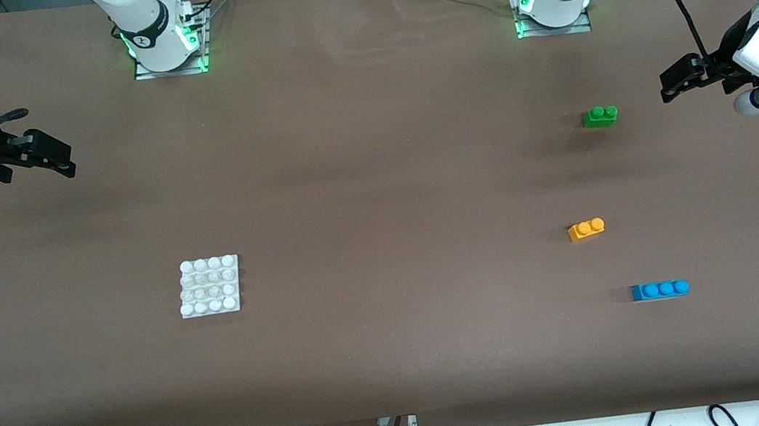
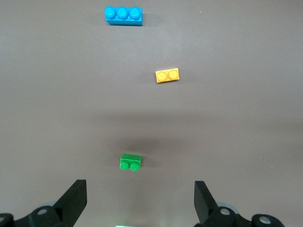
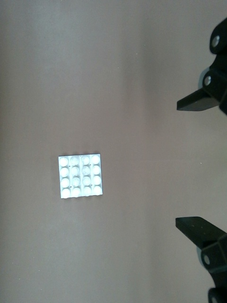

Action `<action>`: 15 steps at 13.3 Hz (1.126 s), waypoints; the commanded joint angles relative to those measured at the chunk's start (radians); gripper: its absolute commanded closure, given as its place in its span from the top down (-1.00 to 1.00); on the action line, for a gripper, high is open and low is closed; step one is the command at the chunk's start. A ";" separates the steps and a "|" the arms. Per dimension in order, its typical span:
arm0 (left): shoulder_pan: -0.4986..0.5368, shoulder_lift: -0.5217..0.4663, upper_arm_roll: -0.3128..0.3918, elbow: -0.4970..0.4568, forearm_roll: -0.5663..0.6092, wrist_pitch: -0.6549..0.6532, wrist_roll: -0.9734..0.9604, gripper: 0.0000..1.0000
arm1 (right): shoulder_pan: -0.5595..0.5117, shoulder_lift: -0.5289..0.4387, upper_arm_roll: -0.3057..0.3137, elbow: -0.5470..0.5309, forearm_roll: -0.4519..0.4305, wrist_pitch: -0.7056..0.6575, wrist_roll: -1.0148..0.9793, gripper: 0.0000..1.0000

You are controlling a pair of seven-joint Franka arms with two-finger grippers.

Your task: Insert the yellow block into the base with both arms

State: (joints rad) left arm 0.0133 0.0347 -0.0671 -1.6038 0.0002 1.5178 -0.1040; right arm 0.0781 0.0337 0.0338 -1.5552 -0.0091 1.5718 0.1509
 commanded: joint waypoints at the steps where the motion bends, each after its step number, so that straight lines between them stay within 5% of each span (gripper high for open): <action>1: 0.007 -0.002 -0.005 0.005 -0.011 -0.014 0.000 1.00 | -0.015 0.012 -0.003 0.023 -0.008 -0.001 0.009 0.98; 8: 0.007 -0.002 -0.005 0.005 -0.011 -0.014 0.001 1.00 | -0.017 0.066 -0.002 0.008 -0.012 -0.006 -0.005 0.98; 15: 0.007 -0.001 -0.003 0.007 -0.011 -0.011 0.007 1.00 | -0.008 0.406 0.008 0.010 0.003 0.296 0.004 0.98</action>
State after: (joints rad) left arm 0.0133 0.0353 -0.0673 -1.6039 0.0002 1.5149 -0.1040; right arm 0.0699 0.3590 0.0351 -1.5704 -0.0083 1.8071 0.1512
